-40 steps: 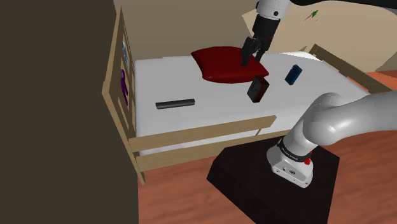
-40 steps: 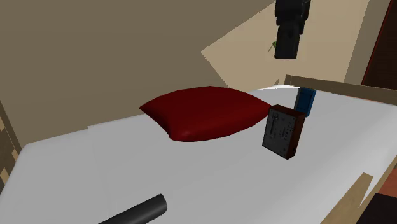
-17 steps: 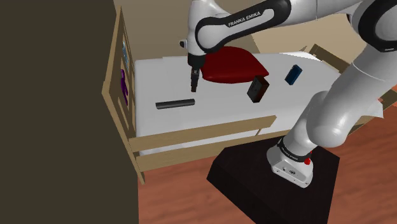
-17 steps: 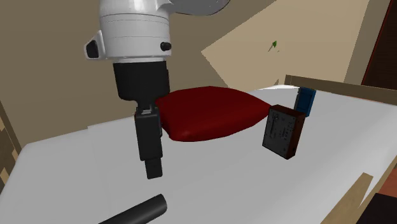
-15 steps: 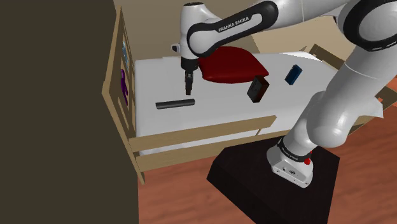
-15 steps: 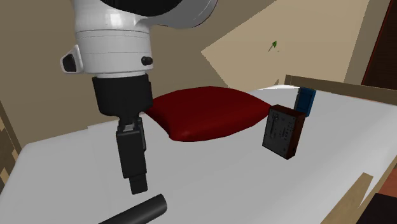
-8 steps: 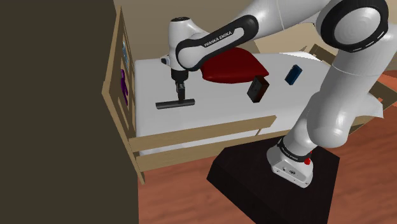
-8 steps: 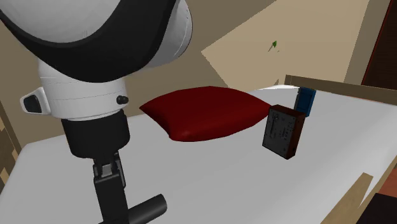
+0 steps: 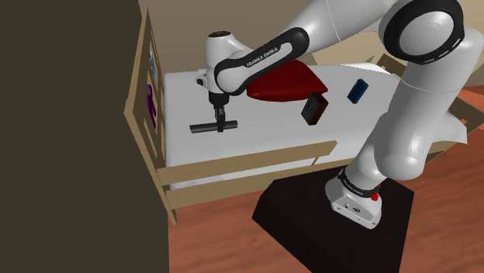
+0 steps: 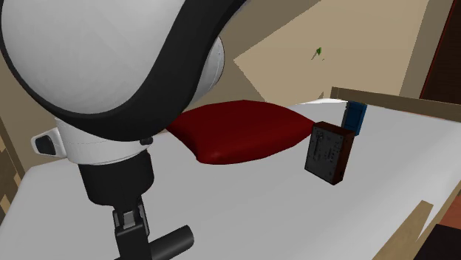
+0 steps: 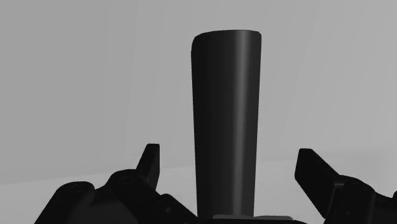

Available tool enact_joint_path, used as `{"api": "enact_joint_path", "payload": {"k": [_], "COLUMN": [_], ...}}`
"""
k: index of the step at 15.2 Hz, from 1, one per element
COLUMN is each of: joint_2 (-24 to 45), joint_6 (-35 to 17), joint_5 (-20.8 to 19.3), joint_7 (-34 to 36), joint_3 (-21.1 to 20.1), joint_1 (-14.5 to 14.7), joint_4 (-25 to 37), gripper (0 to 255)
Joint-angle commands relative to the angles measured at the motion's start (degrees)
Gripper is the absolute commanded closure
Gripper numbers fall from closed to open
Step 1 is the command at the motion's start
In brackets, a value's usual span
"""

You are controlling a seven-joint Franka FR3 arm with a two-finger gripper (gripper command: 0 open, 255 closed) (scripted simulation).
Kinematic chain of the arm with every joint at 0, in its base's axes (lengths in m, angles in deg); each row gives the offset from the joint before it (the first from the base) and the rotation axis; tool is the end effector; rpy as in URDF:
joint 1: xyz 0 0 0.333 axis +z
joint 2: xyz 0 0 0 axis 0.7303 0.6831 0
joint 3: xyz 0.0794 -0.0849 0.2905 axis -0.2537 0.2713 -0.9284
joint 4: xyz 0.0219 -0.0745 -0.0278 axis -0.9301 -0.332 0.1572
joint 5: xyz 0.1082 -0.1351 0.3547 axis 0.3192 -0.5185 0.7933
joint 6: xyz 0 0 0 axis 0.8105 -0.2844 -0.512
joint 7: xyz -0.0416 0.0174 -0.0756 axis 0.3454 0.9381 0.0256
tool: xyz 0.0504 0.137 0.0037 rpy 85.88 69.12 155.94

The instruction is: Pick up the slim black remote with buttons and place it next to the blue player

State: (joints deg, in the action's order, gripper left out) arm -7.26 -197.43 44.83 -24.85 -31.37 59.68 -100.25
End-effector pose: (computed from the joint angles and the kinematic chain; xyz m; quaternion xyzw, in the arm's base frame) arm 0.5496 0.1929 0.2720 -0.8975 -0.4391 0.0224 0.0344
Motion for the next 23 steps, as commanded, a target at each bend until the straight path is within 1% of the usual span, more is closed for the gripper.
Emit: {"api": "enact_joint_path", "payload": {"k": [1,4,5,14,23], "joint_2": [0.07,0.06,0.06,0.07,-3.63], "joint_6": [-0.08,-0.07,-0.07,-0.08,6.08], "joint_5": [-0.01,-0.01,-0.01,-0.01,0.26], "joint_7": [0.00,0.00,0.00,0.00,0.09], "joint_3": [0.00,0.00,0.00,0.00,-0.07], "joint_1": [0.01,0.00,0.00,0.01,-0.13], "joint_4": [0.00,0.00,0.00,0.00,2.48], "gripper": [0,0,255,255,255]}}
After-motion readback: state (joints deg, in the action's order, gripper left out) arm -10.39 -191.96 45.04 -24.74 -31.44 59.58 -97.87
